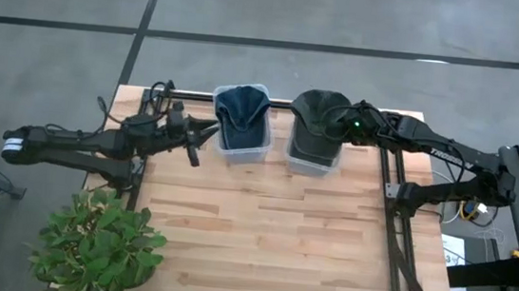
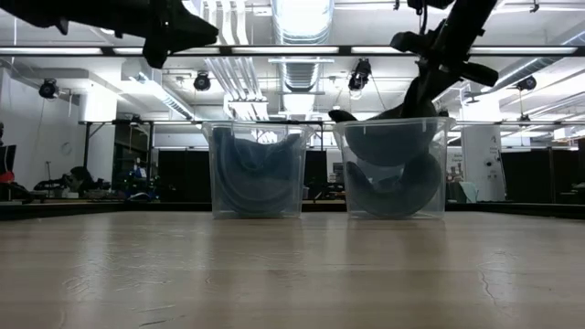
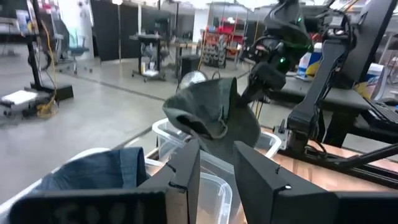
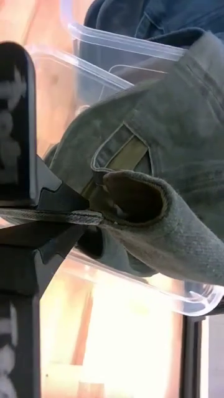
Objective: Pick & Place hat
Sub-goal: Put the black cap into the right transparent bin
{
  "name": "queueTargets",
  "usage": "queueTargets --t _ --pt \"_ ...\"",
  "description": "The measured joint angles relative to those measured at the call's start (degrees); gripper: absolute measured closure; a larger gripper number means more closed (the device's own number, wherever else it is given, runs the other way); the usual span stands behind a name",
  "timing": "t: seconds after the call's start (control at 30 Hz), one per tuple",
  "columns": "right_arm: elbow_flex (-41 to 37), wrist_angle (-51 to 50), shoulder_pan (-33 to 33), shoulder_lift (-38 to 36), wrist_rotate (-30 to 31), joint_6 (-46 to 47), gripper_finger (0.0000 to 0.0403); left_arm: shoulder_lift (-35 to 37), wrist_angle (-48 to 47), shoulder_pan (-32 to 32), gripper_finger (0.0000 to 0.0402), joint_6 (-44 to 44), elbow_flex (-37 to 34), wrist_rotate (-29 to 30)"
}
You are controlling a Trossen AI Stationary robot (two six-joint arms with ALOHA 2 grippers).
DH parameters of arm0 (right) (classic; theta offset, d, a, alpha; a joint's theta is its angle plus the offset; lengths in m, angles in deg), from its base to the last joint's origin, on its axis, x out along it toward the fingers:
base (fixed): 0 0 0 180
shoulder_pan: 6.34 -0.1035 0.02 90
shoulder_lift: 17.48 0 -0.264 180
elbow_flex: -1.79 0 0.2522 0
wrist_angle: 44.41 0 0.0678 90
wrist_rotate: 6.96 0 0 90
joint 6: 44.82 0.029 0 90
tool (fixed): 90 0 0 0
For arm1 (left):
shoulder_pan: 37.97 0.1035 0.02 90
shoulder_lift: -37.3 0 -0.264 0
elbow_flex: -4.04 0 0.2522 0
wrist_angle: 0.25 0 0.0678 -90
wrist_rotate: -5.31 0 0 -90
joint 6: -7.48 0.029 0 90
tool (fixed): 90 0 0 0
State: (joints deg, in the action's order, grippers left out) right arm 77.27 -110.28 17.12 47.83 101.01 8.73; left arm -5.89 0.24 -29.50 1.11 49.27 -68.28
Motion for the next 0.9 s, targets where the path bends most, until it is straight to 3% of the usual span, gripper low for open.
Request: queueTargets --t 0.43,0.9 --pt "-0.1 0.5 0.0 -0.8 -2.0 5.6 0.0385 3.3 2.8 0.0 0.0312 2.0 -3.8 -0.1" --pt "-0.2 0.4 0.0 0.6 -3.5 6.0 0.0277 2.9 2.8 0.0 0.0312 2.0 -3.8 -0.1"
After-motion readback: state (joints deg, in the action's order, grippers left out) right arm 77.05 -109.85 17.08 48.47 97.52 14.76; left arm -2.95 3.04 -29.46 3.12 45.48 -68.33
